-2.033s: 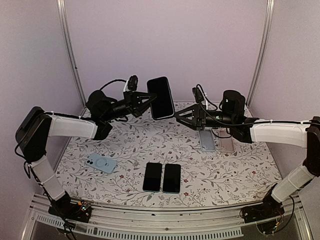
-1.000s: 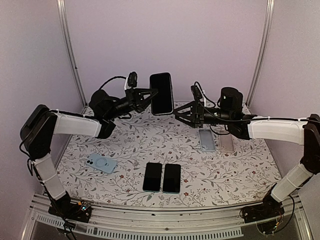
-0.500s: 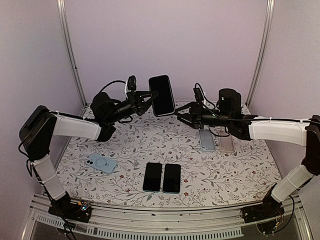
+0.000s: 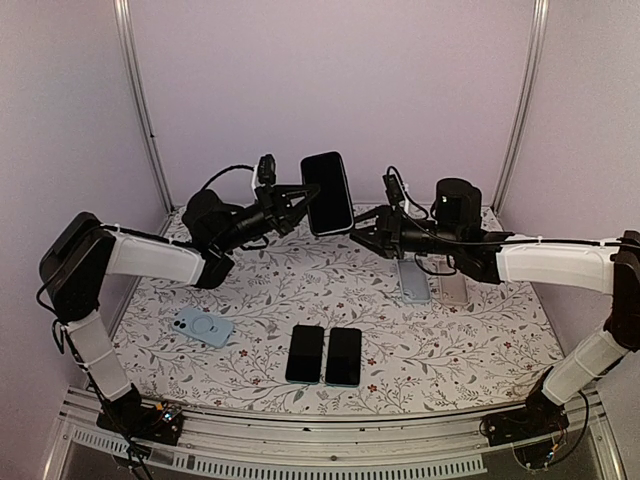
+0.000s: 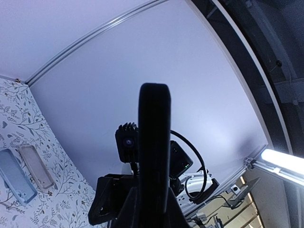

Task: Take the phone out of the phone case
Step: Remove the corner of the phone case from the bottom right corner of the phone case.

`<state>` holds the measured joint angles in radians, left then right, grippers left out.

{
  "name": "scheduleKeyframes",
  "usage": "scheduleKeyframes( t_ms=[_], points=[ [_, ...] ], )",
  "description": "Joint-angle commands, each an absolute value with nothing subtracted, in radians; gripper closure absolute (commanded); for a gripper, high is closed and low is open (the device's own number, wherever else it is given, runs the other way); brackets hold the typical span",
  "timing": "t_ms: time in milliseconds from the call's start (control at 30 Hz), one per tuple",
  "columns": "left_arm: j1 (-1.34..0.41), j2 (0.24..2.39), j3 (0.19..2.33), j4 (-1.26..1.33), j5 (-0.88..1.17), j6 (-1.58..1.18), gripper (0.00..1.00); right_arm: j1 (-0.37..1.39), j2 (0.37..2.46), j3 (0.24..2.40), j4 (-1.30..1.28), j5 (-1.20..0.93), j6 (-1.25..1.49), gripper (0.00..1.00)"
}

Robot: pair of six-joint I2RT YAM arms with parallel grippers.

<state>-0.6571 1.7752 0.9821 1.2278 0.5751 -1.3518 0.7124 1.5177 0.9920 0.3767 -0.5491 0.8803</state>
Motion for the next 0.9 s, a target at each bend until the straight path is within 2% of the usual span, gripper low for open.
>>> scheduleKeyframes(
  t_ms=[0, 133, 333, 500, 567, 700, 867],
  points=[
    [-0.758, 1.760, 0.988, 1.377, 0.677, -1.410, 1.00, 0.726, 1.543, 0.972, 0.604, -0.649, 0.939, 0.44],
    [-0.756, 1.777, 0.996, 1.373, 0.674, -1.413, 1.00, 0.726, 1.562, 0.977, 0.728, -0.743, 0.978, 0.50],
    [-0.758, 1.786, 1.007, 1.314, 0.674, -1.381, 1.00, 0.727, 1.570, 0.996, 0.721, -0.757, 0.982, 0.65],
    [-0.754, 1.774, 1.010, 1.266, 0.676, -1.352, 1.00, 0.727, 1.583, 1.010, 0.680, -0.755, 0.976, 0.88],
    [-0.745, 1.760, 1.003, 1.247, 0.678, -1.340, 0.95, 0.727, 1.583, 1.012, 0.663, -0.758, 0.969, 0.95],
    [-0.714, 1.725, 0.989, 1.206, 0.687, -1.314, 0.81, 0.727, 1.578, 1.007, 0.633, -0.785, 0.962, 1.00],
    [-0.674, 1.698, 0.986, 1.175, 0.715, -1.299, 0.78, 0.726, 1.584, 1.001, 0.605, -0.844, 0.959, 1.00]
  ],
)
